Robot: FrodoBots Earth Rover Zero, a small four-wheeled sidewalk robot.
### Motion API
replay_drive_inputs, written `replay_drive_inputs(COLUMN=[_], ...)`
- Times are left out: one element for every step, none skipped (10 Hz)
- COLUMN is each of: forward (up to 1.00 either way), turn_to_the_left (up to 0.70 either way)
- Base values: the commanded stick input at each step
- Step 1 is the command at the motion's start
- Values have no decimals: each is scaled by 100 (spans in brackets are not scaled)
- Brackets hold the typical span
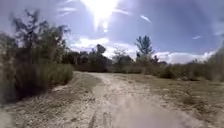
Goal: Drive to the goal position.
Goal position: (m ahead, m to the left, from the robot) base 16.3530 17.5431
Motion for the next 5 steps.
replay_drive_inputs(forward=[70,70,70,70,70], turn_to_the_left=[0,0,0,0,0])
